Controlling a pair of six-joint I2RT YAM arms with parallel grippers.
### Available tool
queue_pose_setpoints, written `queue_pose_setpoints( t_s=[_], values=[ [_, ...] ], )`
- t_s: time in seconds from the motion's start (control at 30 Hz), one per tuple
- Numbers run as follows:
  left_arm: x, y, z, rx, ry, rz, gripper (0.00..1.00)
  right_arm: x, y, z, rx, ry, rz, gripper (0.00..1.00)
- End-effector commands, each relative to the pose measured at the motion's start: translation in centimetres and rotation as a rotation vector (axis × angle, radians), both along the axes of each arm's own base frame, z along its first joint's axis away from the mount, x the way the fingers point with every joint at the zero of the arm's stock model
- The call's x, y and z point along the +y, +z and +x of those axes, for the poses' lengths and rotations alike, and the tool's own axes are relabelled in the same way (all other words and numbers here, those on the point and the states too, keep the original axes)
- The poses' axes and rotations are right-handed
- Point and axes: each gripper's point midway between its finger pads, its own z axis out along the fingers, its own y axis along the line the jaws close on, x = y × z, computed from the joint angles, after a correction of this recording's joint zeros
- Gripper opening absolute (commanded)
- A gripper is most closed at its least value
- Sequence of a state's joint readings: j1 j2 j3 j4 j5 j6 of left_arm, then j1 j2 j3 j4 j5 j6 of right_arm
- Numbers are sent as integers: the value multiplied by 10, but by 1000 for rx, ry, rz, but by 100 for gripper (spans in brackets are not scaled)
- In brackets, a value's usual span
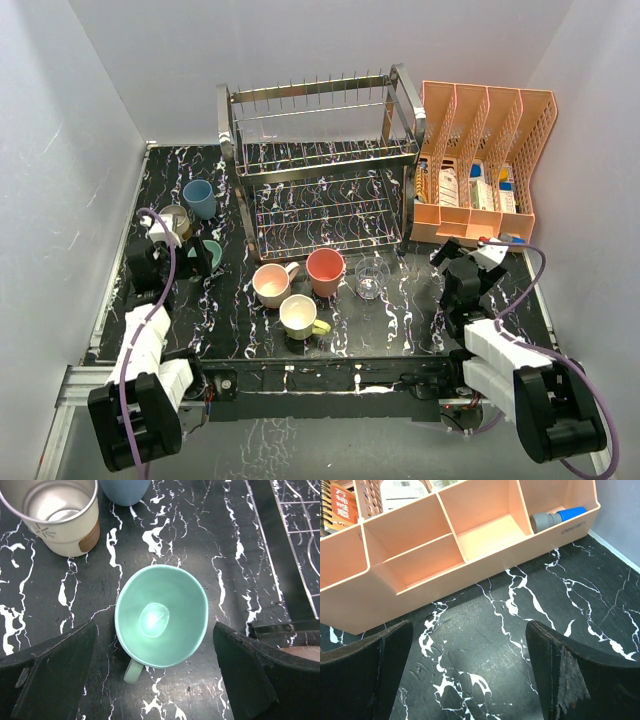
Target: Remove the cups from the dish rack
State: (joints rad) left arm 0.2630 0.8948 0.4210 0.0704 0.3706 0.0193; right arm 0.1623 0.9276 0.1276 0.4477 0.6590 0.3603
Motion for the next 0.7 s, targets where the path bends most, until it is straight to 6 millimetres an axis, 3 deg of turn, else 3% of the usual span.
queue_pose_setpoints(
  t_s=[0.0, 0.3, 0.5, 0.67],
  values=[
    [9, 10, 19, -139, 75, -33, 97, 0, 34, 19, -147, 23, -55, 98],
    [16, -4, 41, -246, 89, -16, 97, 4, 19, 37, -106, 56, -97, 98],
    [15, -19, 69, -238, 81, -26, 97, 12, 20, 56, -115, 119, -108, 98],
    [15, -29, 79, -253, 89, -4, 97, 15, 19, 67, -113, 166, -126, 98]
  ],
)
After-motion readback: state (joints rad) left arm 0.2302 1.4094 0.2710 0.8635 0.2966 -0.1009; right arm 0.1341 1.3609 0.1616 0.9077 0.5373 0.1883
